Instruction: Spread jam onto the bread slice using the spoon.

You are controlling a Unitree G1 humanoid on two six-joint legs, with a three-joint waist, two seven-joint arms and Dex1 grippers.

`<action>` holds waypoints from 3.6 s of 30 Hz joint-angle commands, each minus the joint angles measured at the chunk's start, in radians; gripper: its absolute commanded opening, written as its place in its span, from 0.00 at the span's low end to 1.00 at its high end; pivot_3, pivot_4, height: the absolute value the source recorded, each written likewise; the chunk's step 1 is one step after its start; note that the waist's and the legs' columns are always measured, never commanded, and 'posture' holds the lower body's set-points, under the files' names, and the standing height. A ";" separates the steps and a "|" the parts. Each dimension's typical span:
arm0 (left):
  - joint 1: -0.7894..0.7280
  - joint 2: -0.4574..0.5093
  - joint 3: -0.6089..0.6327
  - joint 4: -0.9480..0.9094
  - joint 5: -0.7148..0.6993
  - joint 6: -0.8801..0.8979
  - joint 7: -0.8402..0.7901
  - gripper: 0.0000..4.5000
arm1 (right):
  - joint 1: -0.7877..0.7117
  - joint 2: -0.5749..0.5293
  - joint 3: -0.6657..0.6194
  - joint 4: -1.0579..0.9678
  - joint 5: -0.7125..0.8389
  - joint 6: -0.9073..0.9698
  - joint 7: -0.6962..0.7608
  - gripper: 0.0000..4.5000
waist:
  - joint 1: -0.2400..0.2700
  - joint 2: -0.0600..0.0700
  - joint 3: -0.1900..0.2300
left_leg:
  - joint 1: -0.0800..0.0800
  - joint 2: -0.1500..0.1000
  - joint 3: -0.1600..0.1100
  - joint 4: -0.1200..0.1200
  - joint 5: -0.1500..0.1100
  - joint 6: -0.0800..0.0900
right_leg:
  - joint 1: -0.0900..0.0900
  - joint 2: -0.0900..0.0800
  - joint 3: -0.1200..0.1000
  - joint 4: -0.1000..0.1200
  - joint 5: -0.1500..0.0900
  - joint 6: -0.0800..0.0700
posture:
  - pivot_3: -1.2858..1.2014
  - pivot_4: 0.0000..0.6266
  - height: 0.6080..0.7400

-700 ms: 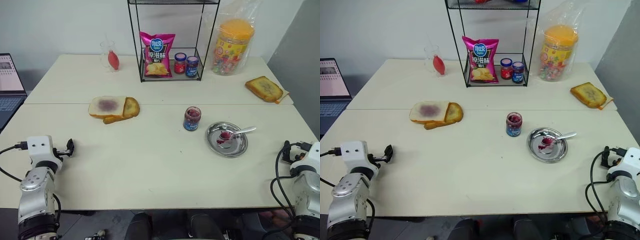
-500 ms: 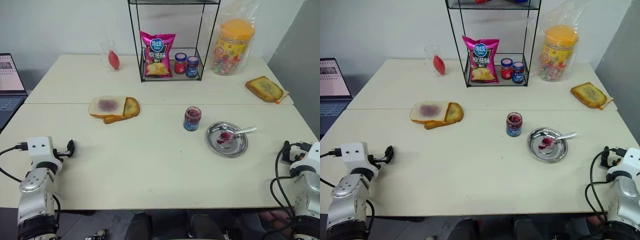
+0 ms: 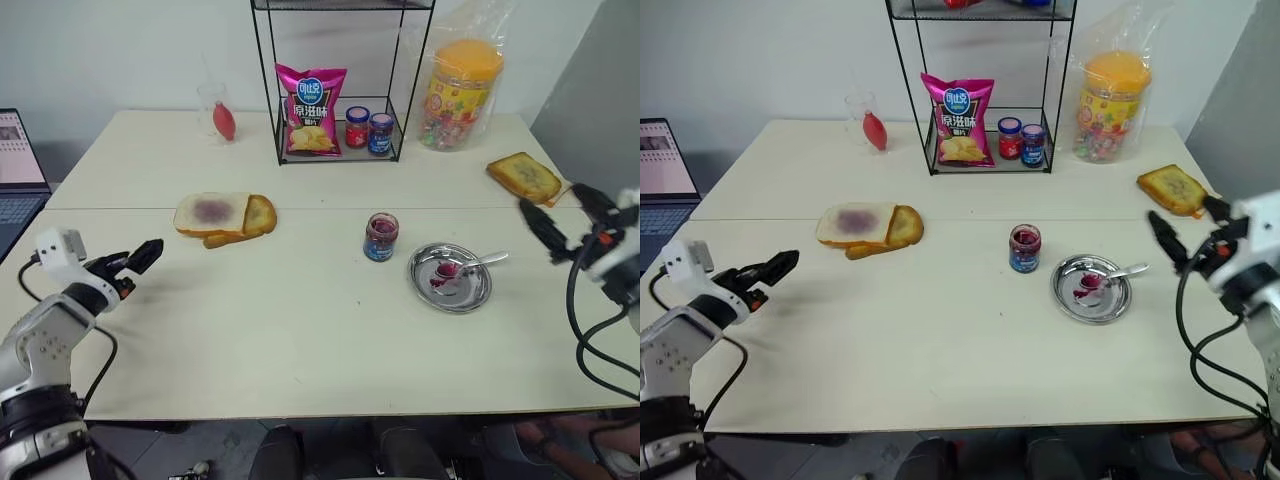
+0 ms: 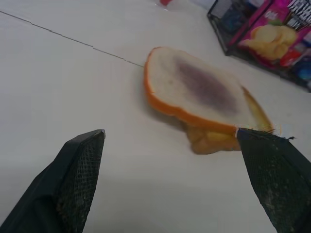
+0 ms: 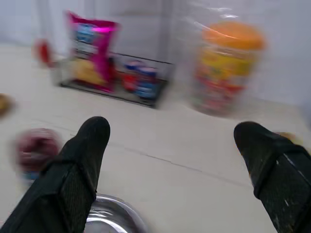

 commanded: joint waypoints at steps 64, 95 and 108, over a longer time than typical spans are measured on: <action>-0.376 0.251 -0.447 -0.183 0.060 0.221 -0.764 0.00 | -0.023 0.114 0.203 -0.224 0.301 0.328 0.028 1.00 | 0.004 -0.003 0.000 | -0.007 -0.004 -0.002 -0.001 -0.001 -0.001 | -0.005 -0.006 -0.003 0.001 -0.002 -0.003 | 0.52 0.24 1.00; -0.270 0.000 -0.787 -0.105 0.479 -0.347 -0.647 0.25 | 0.018 0.062 0.205 -0.224 0.375 0.317 -0.063 1.00 | 0.028 -0.005 0.001 | -0.005 -0.003 0.000 0.001 -0.001 -0.001 | -0.002 -0.004 -0.001 -0.001 -0.003 -0.001 | 0.52 0.24 1.00; -0.288 0.124 -0.779 -0.075 0.597 -0.478 -0.707 0.84 | 0.102 0.053 0.123 -0.226 0.367 0.296 -0.127 1.00 | 0.028 -0.005 0.001 | -0.005 -0.002 0.000 0.000 -0.001 -0.001 | -0.002 -0.003 -0.001 -0.001 -0.004 -0.001 | 0.52 0.24 1.00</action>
